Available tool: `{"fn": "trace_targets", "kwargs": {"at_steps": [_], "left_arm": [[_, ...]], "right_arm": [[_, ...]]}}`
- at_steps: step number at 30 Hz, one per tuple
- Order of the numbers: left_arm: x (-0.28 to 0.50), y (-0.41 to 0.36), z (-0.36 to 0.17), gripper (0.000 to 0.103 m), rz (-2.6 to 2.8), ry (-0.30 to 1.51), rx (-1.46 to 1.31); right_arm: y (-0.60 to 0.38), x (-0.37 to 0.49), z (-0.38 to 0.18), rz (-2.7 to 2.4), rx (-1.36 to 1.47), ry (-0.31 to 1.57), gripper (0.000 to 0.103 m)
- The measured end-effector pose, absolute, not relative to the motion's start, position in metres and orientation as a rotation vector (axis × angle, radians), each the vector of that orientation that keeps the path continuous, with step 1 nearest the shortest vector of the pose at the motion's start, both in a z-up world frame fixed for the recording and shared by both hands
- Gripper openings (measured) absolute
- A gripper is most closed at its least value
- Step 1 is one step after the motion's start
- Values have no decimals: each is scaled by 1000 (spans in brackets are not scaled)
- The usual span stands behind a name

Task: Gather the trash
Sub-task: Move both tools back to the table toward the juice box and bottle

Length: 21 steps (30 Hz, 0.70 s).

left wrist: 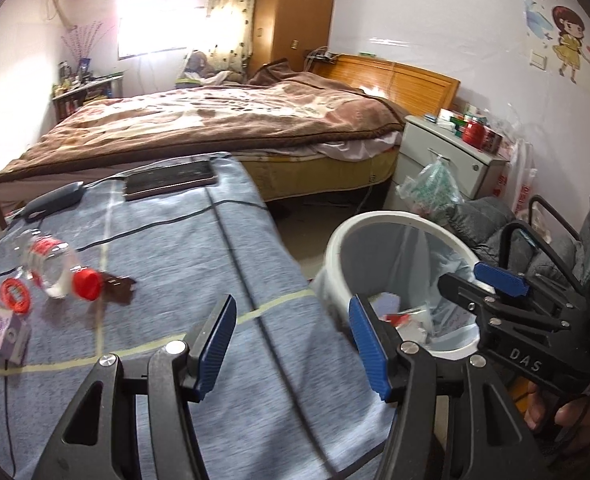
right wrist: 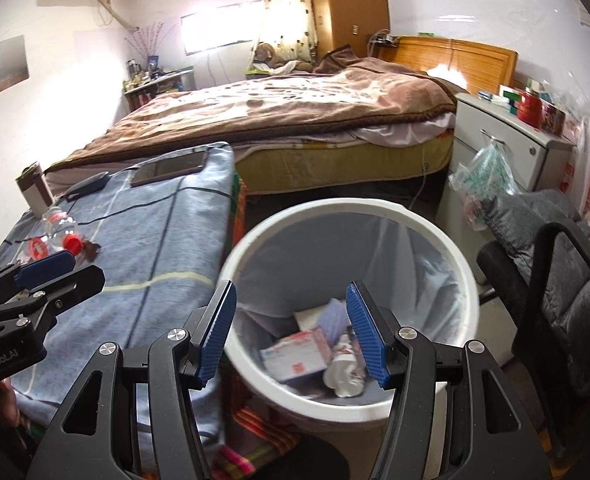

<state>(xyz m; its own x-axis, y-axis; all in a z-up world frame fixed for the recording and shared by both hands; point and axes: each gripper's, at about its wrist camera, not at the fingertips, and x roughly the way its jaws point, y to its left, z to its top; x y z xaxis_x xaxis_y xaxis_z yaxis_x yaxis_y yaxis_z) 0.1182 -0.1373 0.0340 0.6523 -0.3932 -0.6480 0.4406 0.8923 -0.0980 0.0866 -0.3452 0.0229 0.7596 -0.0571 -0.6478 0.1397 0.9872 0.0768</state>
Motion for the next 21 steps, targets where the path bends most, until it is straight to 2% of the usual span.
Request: {"fn": "trace_targets", "kwargs": {"at_steps": [21], "left_arm": [[124, -14, 30, 63, -197, 710, -17]], "right_arm": [[-261, 112, 27, 77, 47, 688, 59]]}}
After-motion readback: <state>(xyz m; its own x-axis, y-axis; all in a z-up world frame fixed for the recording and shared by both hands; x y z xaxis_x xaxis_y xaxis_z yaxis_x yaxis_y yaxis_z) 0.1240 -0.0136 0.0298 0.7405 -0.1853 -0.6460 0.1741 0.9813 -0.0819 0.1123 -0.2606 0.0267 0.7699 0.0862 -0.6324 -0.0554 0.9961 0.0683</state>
